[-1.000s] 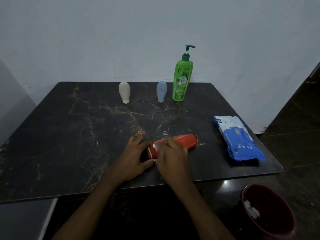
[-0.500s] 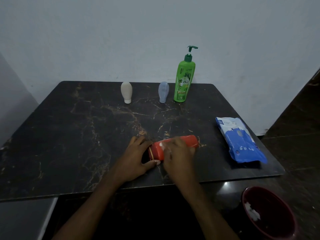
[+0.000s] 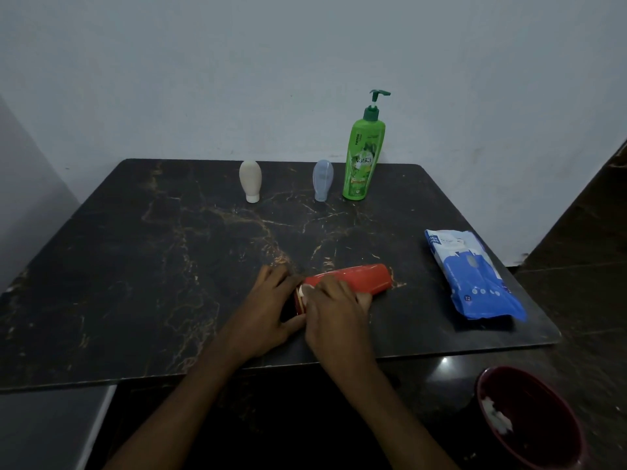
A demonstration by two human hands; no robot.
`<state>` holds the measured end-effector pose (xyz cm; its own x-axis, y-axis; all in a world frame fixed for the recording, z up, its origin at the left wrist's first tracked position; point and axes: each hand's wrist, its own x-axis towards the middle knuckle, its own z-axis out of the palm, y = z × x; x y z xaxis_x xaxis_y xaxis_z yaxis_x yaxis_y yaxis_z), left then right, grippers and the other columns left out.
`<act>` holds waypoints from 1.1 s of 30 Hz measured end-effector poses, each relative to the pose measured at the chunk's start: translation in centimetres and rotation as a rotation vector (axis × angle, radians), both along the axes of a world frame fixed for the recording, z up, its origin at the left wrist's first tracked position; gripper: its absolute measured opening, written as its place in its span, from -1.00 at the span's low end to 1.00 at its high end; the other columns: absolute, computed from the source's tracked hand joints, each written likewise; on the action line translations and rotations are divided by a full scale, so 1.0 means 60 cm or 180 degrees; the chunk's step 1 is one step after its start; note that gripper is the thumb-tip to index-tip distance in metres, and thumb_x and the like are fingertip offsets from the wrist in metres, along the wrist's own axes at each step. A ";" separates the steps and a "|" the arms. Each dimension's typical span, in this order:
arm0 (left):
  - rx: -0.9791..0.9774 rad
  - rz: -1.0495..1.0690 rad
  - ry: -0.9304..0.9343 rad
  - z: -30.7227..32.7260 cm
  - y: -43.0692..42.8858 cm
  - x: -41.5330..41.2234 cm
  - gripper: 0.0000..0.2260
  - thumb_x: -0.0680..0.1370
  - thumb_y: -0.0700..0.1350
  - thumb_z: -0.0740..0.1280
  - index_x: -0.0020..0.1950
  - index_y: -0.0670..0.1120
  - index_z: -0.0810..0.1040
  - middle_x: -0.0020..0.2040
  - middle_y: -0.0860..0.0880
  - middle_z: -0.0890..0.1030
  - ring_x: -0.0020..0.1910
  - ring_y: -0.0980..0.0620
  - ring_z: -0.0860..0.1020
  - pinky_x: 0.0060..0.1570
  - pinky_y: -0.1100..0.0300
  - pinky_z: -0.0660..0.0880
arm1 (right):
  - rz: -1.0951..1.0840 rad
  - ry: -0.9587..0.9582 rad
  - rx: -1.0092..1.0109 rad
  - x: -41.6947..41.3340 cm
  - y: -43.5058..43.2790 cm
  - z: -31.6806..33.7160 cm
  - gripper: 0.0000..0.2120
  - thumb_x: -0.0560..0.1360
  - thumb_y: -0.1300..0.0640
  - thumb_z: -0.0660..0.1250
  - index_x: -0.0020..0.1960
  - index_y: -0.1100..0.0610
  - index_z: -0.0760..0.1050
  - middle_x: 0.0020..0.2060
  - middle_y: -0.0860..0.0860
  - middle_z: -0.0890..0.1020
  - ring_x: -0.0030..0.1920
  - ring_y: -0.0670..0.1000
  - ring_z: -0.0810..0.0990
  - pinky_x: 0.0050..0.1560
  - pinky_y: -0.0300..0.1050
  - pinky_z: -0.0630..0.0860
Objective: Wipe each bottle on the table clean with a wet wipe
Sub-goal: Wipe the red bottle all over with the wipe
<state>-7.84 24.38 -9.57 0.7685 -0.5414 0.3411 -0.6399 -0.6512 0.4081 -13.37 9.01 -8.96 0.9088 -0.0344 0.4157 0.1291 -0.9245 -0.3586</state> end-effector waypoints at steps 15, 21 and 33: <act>0.0038 0.0056 -0.0172 0.005 -0.002 -0.009 -0.39 0.47 0.17 0.41 0.46 -0.05 0.44 0.22 0.09 0.41 0.20 0.15 0.26 0.19 0.23 0.31 | -0.0179 0.0354 0.0009 0.036 -0.012 0.043 -0.81 0.53 0.13 0.22 0.04 0.02 0.58 0.05 -0.04 0.50 0.07 0.02 0.50 0.07 0.08 0.38; 0.0047 0.0027 -0.0295 0.004 -0.004 -0.010 -0.43 0.46 0.15 0.46 0.41 -0.04 0.46 0.21 0.09 0.43 0.20 0.15 0.26 0.18 0.21 0.36 | -0.0073 0.0077 0.0351 0.017 -0.027 0.018 -0.71 0.45 0.11 0.19 0.07 0.02 0.62 -0.01 -0.04 0.54 -0.02 0.02 0.55 0.02 0.11 0.44; 0.0064 0.0017 -0.0540 0.006 -0.004 -0.013 -0.44 0.48 0.15 0.46 0.39 -0.07 0.47 0.21 0.08 0.44 0.21 0.12 0.28 0.18 0.18 0.39 | -0.1117 0.0869 0.0683 0.065 -0.183 0.026 -0.75 0.62 0.09 0.21 0.23 0.05 0.56 0.20 0.06 0.51 0.20 0.05 0.50 0.28 0.20 0.40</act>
<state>-8.63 24.13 -9.20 0.7036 -0.5456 0.4554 -0.6951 -0.6616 0.2813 -9.44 -1.96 -7.42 0.9019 -0.4167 0.1139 -0.3022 -0.7970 -0.5229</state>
